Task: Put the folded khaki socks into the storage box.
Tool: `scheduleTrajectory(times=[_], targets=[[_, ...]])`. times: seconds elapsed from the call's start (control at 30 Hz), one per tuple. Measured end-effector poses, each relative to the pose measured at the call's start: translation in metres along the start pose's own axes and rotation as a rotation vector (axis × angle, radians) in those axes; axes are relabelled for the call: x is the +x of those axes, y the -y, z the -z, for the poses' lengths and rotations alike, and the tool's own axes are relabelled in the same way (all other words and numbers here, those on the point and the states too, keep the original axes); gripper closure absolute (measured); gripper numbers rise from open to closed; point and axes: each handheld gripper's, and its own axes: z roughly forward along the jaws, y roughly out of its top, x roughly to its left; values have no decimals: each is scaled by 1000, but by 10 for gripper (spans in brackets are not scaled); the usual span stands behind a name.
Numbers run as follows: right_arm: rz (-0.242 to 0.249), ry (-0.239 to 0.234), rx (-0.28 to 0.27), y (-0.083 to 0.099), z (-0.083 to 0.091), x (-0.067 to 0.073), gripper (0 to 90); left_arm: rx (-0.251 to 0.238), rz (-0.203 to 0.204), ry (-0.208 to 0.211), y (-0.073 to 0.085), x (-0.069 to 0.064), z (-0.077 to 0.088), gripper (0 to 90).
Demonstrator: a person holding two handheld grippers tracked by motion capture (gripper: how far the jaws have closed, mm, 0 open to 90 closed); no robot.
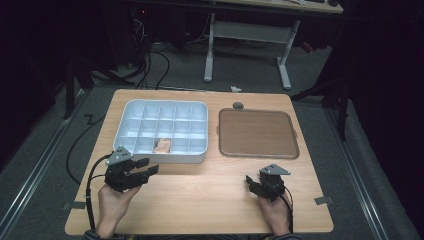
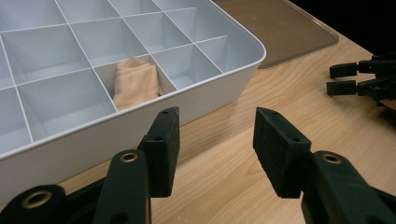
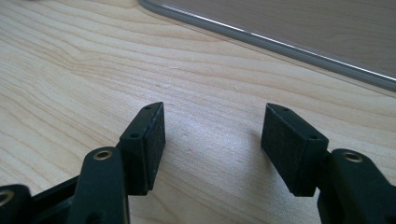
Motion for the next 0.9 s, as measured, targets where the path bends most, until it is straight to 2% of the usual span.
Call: scheduleTrajectory(times=[0.27,0.37,0.9], targets=[[0,0,0,0,0,0,401,4,13,5,5,1,-4,517],[0,0,0,0,0,0,401,7,21,26,6,2,-6,512],[0,0,0,0,0,0,401,42,34,27,15,4,-20,504]])
